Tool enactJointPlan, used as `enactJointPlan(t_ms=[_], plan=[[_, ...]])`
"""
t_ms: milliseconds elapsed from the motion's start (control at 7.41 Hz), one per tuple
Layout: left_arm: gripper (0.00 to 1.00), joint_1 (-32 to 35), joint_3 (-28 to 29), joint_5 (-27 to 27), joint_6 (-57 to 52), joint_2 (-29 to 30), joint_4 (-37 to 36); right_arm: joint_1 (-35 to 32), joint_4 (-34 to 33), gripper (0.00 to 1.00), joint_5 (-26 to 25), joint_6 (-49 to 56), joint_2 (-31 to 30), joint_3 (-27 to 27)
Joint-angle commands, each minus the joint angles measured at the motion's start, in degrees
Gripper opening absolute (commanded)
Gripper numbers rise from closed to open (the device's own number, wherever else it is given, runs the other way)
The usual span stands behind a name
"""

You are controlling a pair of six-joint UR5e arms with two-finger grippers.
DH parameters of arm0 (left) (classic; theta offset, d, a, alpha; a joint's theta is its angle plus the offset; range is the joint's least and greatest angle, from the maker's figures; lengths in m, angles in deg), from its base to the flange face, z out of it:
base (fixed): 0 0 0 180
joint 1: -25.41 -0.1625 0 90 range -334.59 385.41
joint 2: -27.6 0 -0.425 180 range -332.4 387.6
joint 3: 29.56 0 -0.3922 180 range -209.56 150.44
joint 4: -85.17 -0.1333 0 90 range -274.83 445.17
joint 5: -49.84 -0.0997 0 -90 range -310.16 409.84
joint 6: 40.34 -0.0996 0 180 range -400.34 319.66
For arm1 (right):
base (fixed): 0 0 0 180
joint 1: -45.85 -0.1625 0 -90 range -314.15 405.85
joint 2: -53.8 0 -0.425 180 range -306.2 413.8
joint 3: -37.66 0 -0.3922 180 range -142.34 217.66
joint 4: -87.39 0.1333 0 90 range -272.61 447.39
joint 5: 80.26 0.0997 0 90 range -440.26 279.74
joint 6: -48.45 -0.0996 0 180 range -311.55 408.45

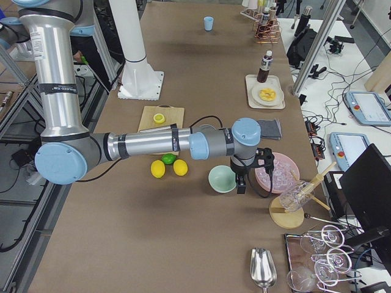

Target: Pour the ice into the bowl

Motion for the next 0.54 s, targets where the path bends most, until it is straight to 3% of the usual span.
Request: enactJointPlan(t_ms=[0, 405], plan=[[0.97, -1.0, -3.4, -5.62, 8.87, 0.12, -0.05, 3.7, 2.35, 0.99, -2.08, -3.2, 3.42, 3.91], [0.97, -8.53, -7.88, -18.53, 27.62, -0.57, 3.78, 6.6, 12.09, 0.99, -2.88, -4.61, 3.51, 10.67]])
